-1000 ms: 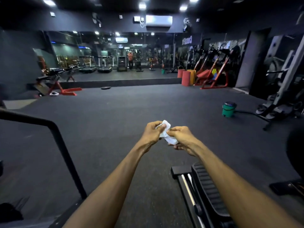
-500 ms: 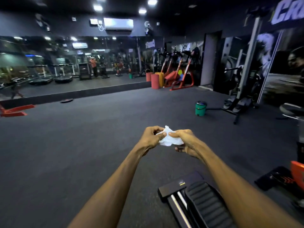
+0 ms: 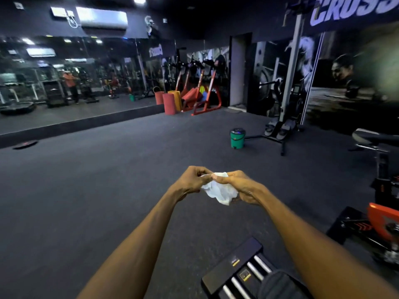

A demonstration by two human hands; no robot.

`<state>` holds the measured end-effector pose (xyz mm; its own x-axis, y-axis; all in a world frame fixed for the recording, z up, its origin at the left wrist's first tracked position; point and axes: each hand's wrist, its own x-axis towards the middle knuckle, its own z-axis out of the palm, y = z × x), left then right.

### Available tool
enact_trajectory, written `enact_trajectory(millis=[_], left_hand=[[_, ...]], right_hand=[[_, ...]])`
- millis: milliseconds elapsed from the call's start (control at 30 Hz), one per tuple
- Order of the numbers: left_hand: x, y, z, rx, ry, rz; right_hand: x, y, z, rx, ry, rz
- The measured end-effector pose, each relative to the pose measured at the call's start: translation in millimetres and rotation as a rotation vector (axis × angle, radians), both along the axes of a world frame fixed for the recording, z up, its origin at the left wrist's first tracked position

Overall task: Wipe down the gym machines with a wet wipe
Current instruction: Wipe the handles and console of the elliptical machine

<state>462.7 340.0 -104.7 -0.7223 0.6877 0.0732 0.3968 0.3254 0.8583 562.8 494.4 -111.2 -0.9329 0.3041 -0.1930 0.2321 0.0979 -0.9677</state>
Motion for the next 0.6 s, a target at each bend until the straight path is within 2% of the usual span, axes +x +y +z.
enact_trajectory(millis=[67, 167, 200, 267, 300, 333, 433, 600], left_hand=[[-52.1, 6.7, -1.5, -0.002, -0.008, -0.018], [-125.9, 22.2, -1.7, 0.176, -0.073, 0.108], [-152.6, 30.5, -0.6, 0.279, -0.183, 0.196], [-187.4, 42.8, -2.5, 0.468, -0.527, 0.312], [-204.9, 50.1, -6.5, 0.489, -0.681, 0.284], [-214.7, 54.7, -9.1, 0.423, -0.759, 0.217], [-245.4, 80.6, -20.9, 0.229, -0.776, 0.035], [-335.9, 148.5, -39.3, 0.276, -0.653, 0.265]], right_hand=[[-48.7, -1.0, -1.2, -0.056, 0.073, -0.070], [-112.4, -5.0, -0.3, -0.076, 0.075, -0.174], [-137.1, -3.8, -1.0, -0.089, 0.074, -0.202], [-172.0, 1.0, -3.8, -0.082, 0.098, -0.261], [-192.8, 4.3, -6.1, -0.073, 0.119, -0.300], [-209.5, 8.2, -7.9, -0.056, 0.138, -0.342], [-258.1, 25.7, -10.7, -0.002, 0.160, -0.445], [-336.5, 71.1, -27.8, 0.007, 0.151, -0.543]])
